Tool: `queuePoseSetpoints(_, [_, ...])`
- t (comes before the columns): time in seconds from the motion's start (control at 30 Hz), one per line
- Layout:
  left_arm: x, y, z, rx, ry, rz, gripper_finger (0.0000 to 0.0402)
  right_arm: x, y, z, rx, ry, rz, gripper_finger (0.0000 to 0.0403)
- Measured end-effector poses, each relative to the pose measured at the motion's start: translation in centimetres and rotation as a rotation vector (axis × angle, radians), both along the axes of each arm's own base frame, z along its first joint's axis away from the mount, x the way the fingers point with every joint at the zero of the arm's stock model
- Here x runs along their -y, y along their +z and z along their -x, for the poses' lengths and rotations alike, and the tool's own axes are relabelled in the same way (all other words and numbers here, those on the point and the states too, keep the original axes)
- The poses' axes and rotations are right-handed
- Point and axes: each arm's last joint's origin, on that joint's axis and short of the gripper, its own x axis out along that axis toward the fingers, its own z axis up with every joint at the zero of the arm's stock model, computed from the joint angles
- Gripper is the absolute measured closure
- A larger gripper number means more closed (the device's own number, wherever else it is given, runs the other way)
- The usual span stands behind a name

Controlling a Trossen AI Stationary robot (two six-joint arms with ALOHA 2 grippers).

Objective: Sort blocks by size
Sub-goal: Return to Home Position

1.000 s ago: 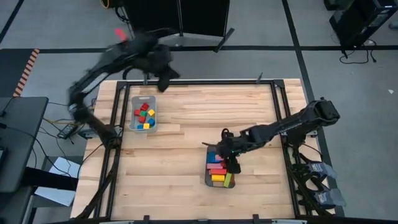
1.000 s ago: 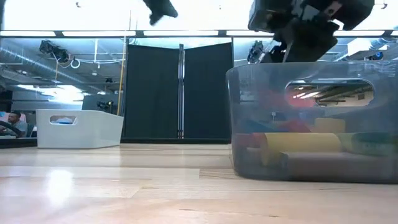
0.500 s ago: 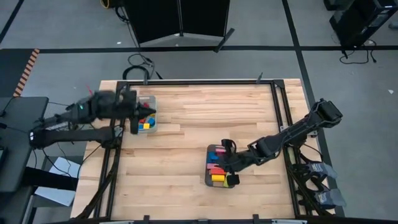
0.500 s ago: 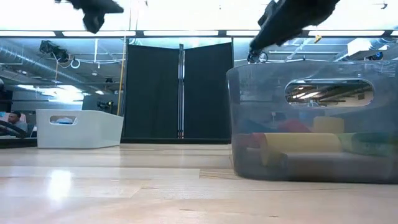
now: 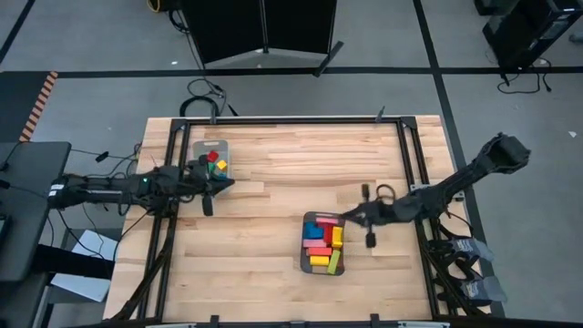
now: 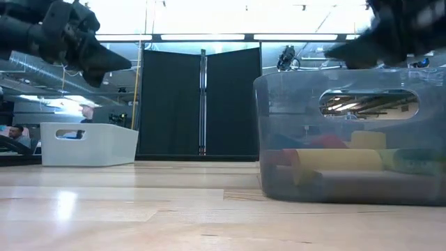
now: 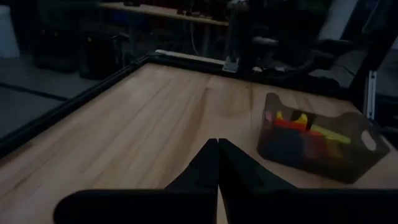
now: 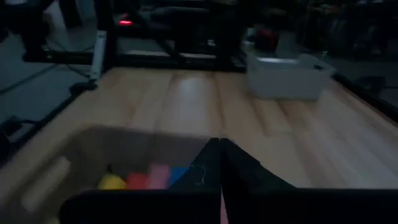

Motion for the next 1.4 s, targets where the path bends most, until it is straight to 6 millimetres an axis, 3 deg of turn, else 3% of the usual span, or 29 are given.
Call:
queuePoseSetpoints(0.17, [0.7,-1.6,-0.2,0.029,-0.002,-0.064,0.039,2.6,-3.3,4.2,0.101,0.005,-0.062,0.0397])
queuePoseSetpoints(0.37, [1.2,-2.2,0.0,0.011,0.015,-0.122,0.039,3.4,-3.7,4.8,0.012,-0.009,-0.022,0.0398])
queuePoseSetpoints(0.73, [1.7,-1.8,1.1,0.045,-0.027,-0.145,0.039,5.1,-2.9,7.3,0.015,-0.057,-0.016,0.0398])
queuePoseSetpoints(0.97, [1.8,-2.8,1.9,0.091,-0.049,-0.135,0.039,5.5,-1.4,8.7,0.183,0.006,0.023,0.0398])
queuePoseSetpoints(1.07, [2.0,-4.1,2.0,0.109,-0.076,-0.109,0.039,5.5,-1.1,8.9,0.217,0.015,0.05,0.0398])
queuePoseSetpoints(1.4, [2.4,-4.1,2.1,0.132,-0.178,-0.153,0.039,5.5,-1.6,8.6,0.154,0.03,-0.005,0.0391])
